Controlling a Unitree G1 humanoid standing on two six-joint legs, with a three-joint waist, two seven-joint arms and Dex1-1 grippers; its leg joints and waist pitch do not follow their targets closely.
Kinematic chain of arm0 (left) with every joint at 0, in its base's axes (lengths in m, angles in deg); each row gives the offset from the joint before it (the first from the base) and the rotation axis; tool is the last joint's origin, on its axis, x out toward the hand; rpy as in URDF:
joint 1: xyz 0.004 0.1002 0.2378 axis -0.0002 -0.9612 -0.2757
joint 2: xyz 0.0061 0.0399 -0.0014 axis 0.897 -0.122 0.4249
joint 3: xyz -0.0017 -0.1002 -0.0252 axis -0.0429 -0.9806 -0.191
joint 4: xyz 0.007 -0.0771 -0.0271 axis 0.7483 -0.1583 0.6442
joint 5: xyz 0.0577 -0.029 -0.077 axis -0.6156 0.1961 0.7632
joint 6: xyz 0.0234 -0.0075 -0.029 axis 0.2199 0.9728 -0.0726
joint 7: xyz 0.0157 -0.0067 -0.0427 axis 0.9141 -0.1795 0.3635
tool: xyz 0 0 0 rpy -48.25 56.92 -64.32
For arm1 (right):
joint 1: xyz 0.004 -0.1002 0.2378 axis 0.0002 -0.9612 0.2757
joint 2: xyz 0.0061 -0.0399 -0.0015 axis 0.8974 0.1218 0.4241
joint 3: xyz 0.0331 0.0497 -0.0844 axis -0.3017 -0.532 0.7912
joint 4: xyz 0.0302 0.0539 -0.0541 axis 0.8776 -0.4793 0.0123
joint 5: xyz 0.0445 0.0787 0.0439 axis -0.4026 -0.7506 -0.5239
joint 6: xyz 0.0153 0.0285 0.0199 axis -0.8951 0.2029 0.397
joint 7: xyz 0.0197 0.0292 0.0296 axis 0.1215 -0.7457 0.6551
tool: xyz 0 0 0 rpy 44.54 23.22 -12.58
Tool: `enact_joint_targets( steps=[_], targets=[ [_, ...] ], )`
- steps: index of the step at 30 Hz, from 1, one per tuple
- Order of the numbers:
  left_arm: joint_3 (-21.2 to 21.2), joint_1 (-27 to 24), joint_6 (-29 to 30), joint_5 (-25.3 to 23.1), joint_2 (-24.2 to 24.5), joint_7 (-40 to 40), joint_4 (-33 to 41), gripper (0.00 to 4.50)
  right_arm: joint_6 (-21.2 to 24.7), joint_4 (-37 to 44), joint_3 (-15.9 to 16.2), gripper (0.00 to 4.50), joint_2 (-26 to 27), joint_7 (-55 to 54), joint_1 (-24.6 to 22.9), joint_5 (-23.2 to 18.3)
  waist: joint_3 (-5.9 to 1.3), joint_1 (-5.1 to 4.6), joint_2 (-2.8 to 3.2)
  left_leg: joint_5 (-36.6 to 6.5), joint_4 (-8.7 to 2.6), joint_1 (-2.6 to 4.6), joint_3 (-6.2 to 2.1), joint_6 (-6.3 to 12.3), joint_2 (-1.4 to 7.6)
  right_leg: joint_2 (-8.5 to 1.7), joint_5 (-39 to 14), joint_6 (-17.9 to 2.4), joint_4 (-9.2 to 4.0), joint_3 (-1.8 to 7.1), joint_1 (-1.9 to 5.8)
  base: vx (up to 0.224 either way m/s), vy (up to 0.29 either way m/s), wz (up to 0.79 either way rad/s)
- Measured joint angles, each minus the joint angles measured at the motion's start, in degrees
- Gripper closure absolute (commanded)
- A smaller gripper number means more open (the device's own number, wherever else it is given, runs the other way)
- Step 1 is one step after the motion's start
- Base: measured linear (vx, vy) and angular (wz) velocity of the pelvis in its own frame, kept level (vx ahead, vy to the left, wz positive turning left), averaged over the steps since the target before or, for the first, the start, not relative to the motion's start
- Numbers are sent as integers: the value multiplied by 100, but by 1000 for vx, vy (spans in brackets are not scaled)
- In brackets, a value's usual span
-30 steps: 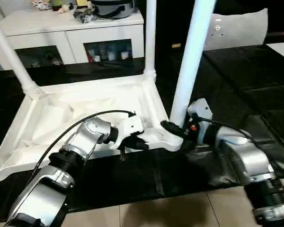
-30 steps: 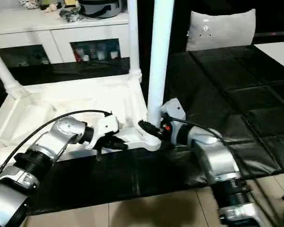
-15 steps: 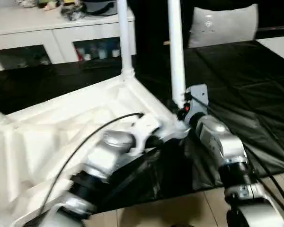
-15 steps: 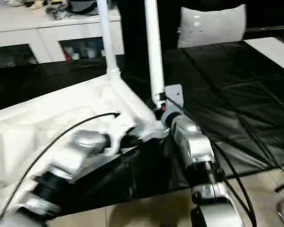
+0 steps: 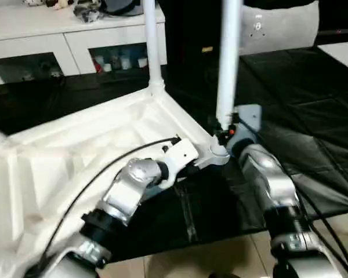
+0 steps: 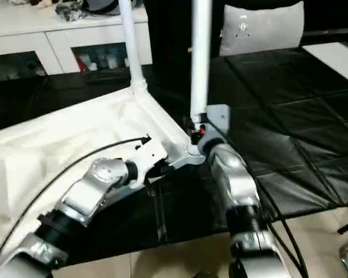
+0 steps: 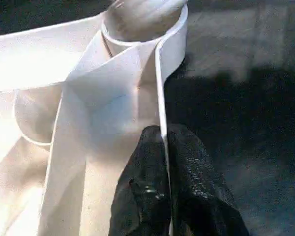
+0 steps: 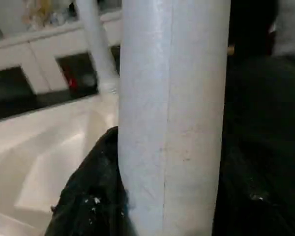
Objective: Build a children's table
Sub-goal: Insert table leg to table base
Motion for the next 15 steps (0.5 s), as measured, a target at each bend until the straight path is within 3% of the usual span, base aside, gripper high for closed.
enact_joint_targets(
  steps=[4,5,8,9,12,14,15],
  targets=[
    [-414,41,-390,126,302,-19,-352,450,-13,618,-374,263,-234,175,-405,-248,1,-80,-2,-1,6,-40,11,1,0,0,1,0,6,6,-46,0,0,0],
    [-519,34,-397,205,272,-81,-372,406,1,696,-387,263,-263,192,-452,-259,0,-86,0,-1,7,-48,16,2,0,0,1,-1,11,9,-62,0,0,0],
    [-981,-128,-503,723,96,-227,-267,395,156,957,-349,263,-256,69,-609,-241,3,-44,4,-1,16,-62,19,4,2,-4,-5,-6,39,8,-101,0,0,0],
    [-1171,-183,-571,951,-71,-123,-32,372,348,1109,-344,263,-228,-35,-690,-246,3,-2,3,-1,35,-73,11,5,5,-4,-6,-7,49,4,-120,0,0,0],
    [-1618,-265,-616,1299,-409,545,507,350,743,1630,7,263,-170,-90,-982,-161,1,77,8,-6,89,-134,11,14,13,-5,-10,-15,102,11,-160,0,0,0],
    [-1770,-322,-653,1347,-408,782,647,349,880,1824,182,263,-173,-101,-1103,-102,1,83,8,-5,112,-132,13,14,21,-1,-4,-17,116,10,-156,0,0,0],
    [-1801,-442,-718,1329,-422,926,791,318,925,1943,210,263,-181,-119,-1186,-30,5,43,18,7,132,-186,-98,34,-9,-25,-1,-16,114,-85,-116,-59,-25,20]
  ],
)
